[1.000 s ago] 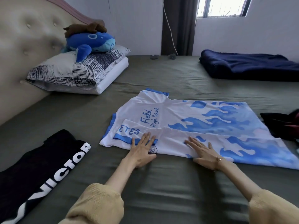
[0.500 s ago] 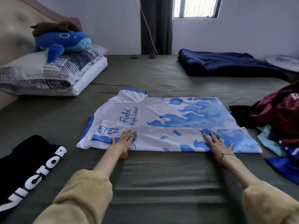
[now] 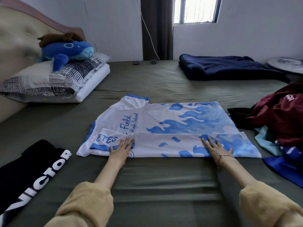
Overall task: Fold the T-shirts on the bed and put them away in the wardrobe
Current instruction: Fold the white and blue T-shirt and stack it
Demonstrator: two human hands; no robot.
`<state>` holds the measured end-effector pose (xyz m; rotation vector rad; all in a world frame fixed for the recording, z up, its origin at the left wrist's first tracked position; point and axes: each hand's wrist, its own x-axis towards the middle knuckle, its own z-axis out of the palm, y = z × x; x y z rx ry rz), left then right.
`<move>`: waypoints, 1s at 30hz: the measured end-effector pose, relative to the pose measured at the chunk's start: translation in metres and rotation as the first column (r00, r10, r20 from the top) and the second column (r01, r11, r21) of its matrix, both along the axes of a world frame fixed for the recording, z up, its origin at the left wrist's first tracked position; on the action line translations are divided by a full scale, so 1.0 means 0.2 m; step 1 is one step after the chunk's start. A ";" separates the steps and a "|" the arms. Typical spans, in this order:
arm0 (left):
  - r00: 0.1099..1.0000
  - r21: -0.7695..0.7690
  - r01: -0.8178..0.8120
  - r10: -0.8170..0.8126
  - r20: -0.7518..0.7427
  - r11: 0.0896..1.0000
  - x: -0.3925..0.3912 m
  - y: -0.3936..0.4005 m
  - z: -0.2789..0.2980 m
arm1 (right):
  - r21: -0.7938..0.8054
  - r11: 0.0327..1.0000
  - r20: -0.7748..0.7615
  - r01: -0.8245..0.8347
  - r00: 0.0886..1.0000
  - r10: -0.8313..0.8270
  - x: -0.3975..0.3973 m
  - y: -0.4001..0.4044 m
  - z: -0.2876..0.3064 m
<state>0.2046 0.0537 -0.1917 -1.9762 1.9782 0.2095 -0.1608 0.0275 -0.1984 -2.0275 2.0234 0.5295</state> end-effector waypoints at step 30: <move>0.998 0.110 -0.056 0.059 -0.024 0.992 -0.11 0.89 0.07 | 0.034 0.996 0.094 -0.081 0.993 0.078 -0.13 0.78 0.09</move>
